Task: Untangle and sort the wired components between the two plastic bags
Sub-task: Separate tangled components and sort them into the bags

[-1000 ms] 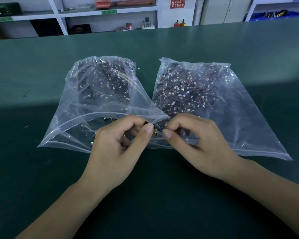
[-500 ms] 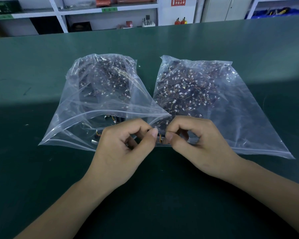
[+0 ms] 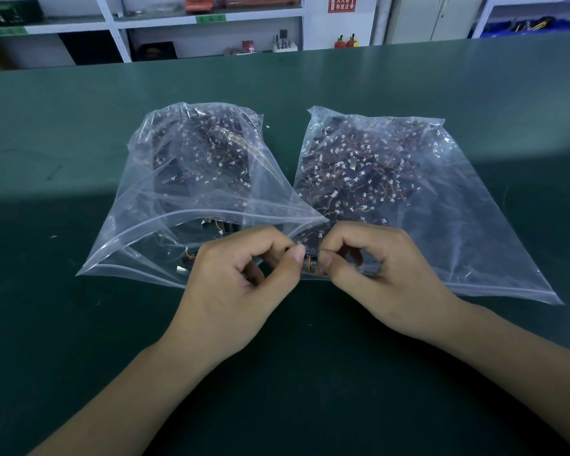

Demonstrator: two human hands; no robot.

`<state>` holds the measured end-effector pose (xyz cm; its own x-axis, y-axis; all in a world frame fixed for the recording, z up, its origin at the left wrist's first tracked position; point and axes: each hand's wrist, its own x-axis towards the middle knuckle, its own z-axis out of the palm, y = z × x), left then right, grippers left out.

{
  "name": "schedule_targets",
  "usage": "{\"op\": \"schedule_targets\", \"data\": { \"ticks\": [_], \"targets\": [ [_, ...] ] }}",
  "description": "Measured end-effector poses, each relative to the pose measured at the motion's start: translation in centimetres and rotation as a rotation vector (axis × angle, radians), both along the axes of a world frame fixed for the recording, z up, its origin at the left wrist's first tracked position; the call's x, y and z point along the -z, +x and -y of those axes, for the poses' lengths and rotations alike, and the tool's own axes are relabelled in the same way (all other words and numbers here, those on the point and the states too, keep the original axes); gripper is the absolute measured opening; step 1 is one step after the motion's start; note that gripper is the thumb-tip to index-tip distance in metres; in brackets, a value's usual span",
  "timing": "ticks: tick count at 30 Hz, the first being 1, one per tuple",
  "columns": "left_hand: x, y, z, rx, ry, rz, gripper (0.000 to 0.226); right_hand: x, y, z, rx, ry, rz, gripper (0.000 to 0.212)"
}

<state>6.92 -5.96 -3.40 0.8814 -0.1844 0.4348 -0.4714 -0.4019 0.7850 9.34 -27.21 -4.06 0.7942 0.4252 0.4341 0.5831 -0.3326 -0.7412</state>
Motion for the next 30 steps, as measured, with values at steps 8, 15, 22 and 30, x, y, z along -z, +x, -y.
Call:
{"op": "schedule_targets", "data": {
  "ticks": [8, 15, 22, 30],
  "targets": [
    [0.0, 0.1, -0.1, 0.003, 0.010, 0.006, 0.021, 0.1, 0.1, 0.1, -0.004, -0.009, 0.026, 0.016],
    [0.1, 0.1, -0.2, 0.011, 0.018, 0.024, 0.025, -0.2, 0.1, 0.3, -0.003, -0.015, 0.071, 0.015],
    [0.2, 0.3, -0.4, -0.075, 0.042, 0.074, 0.024, -1.0, 0.7, 1.4, 0.111, -0.426, 0.314, 0.026],
    [0.4, 0.7, -0.8, -0.031, 0.137, 0.265, 0.009, -0.9, 0.8, 1.4, 0.266, -0.423, 0.298, 0.021]
  ]
}}
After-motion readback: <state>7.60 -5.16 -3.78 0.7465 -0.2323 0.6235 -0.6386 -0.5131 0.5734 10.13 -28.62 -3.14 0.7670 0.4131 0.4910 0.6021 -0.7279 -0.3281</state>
